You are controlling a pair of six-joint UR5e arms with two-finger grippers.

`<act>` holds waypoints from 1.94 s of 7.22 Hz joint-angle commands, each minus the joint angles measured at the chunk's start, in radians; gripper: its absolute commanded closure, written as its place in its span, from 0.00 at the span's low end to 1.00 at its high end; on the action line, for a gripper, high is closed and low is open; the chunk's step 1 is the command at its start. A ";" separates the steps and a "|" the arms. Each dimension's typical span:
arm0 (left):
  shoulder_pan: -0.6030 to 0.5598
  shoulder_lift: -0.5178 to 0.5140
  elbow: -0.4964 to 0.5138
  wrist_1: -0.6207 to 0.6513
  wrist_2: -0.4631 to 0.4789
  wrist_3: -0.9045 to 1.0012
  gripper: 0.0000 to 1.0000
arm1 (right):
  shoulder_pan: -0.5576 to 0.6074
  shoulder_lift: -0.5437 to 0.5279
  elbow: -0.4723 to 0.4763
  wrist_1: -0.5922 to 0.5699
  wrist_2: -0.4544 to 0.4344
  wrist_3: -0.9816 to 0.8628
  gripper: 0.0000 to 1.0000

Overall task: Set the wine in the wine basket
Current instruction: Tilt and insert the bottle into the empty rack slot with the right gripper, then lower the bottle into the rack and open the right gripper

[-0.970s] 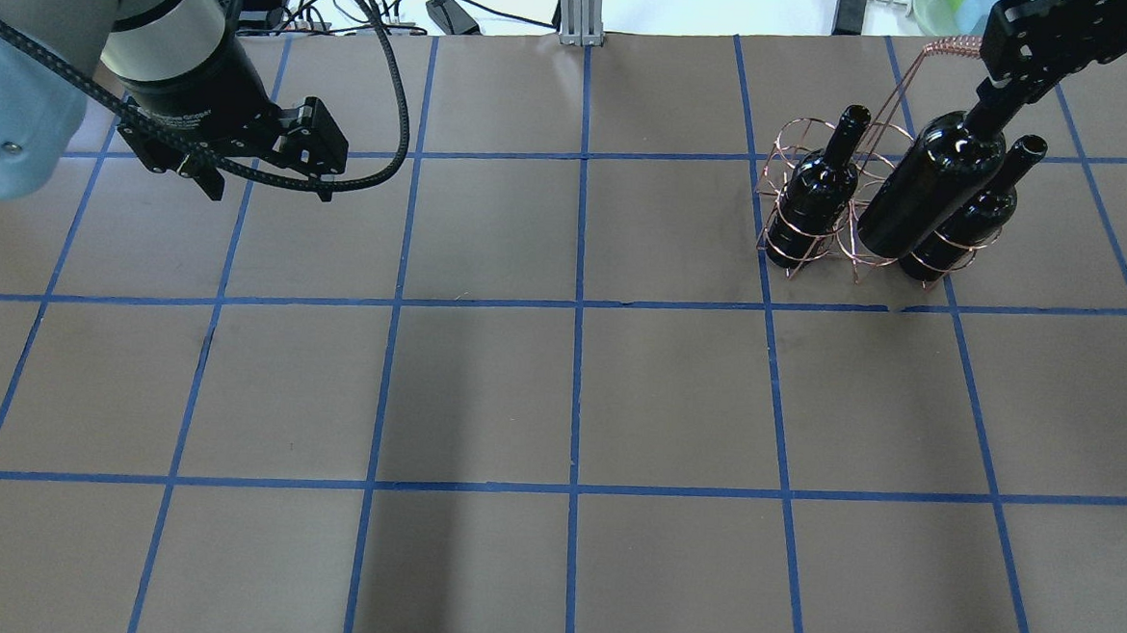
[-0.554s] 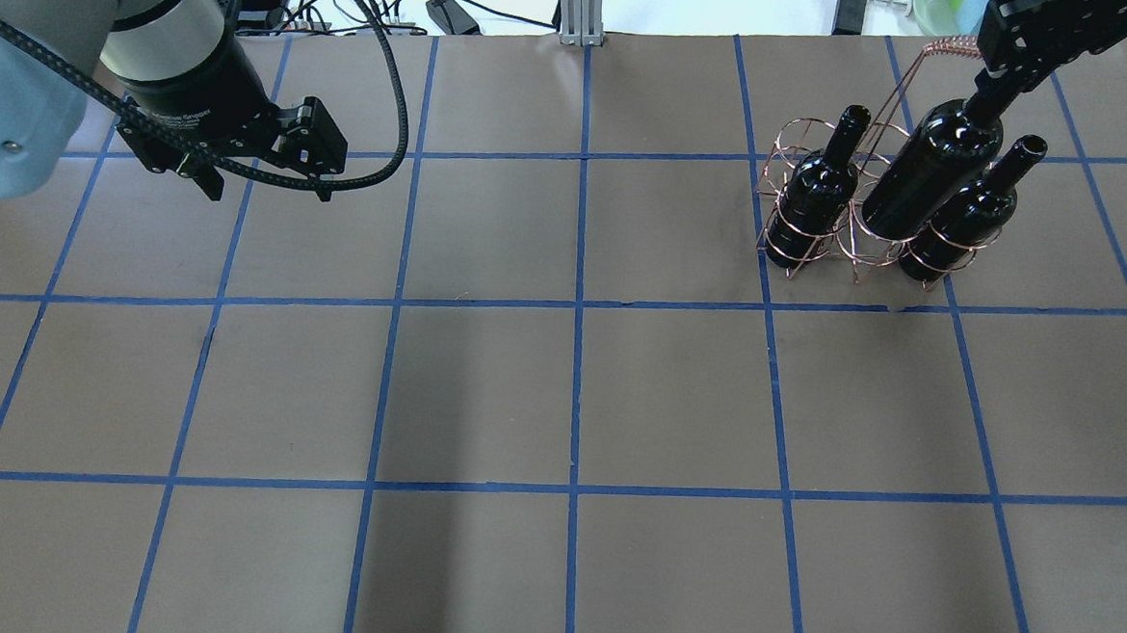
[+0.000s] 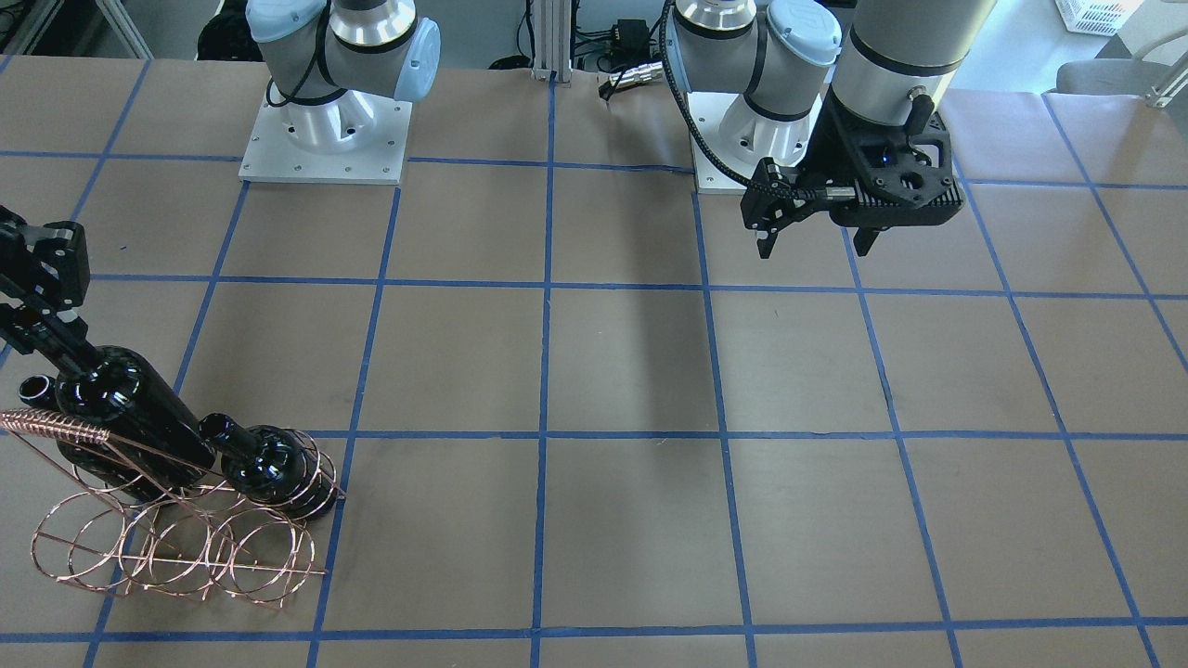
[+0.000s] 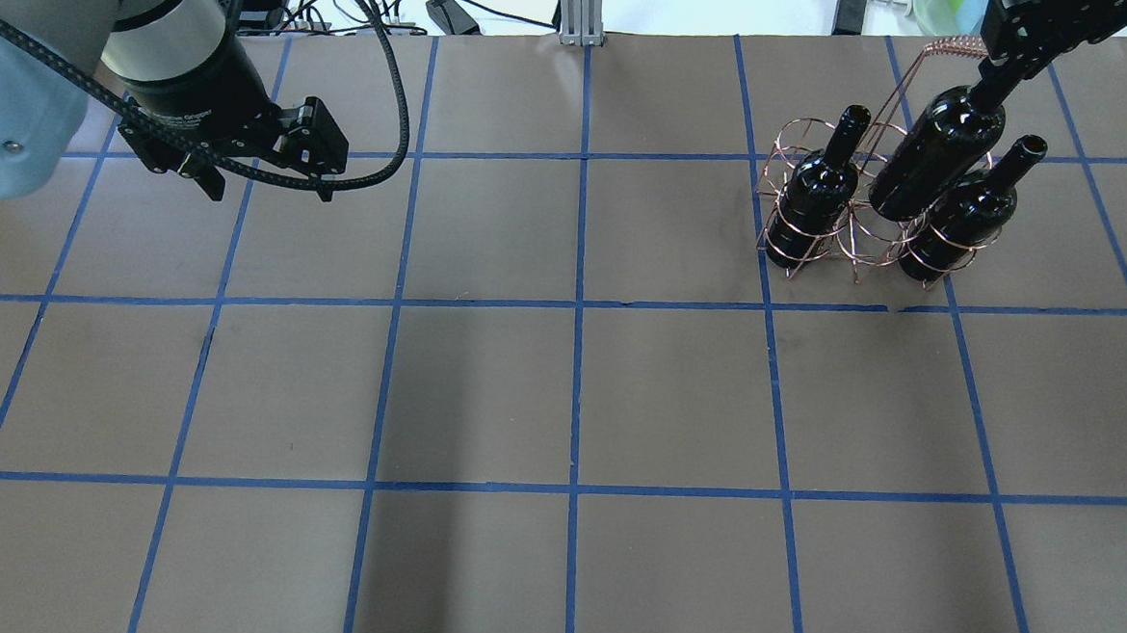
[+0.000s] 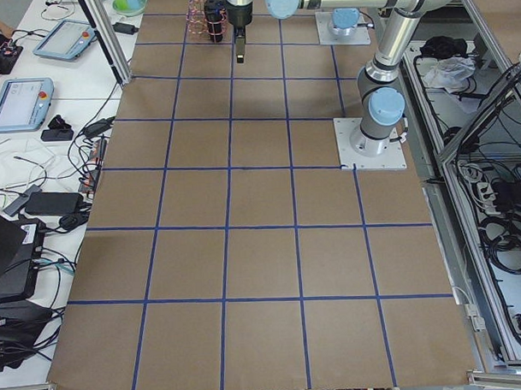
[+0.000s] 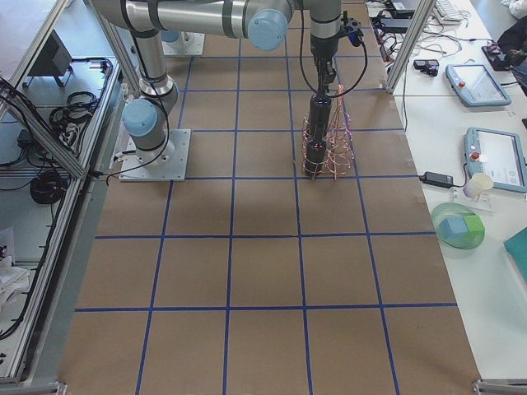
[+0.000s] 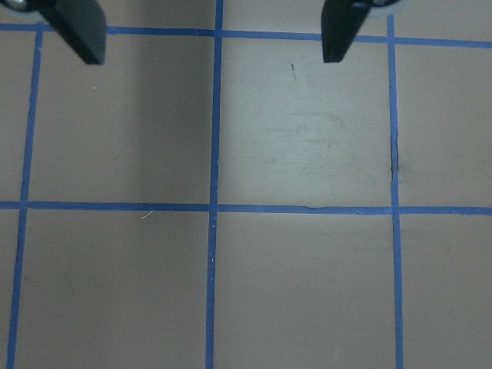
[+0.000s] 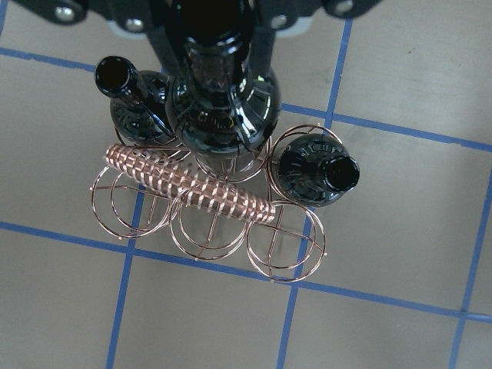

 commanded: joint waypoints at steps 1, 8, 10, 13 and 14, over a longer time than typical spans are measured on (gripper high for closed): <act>-0.002 0.000 0.000 0.000 -0.001 -0.002 0.00 | 0.001 0.028 -0.010 -0.002 0.000 0.000 1.00; -0.005 0.000 -0.002 -0.002 0.002 0.002 0.00 | 0.001 0.080 -0.009 -0.004 -0.004 -0.005 1.00; -0.005 0.000 -0.002 0.000 0.002 0.002 0.00 | 0.001 0.097 -0.006 -0.019 -0.004 -0.009 1.00; -0.005 0.000 -0.002 0.000 0.004 0.003 0.00 | 0.004 0.124 -0.001 -0.030 -0.010 -0.008 1.00; -0.005 0.000 -0.002 0.000 0.004 0.003 0.00 | 0.006 0.125 0.002 -0.036 -0.010 -0.003 1.00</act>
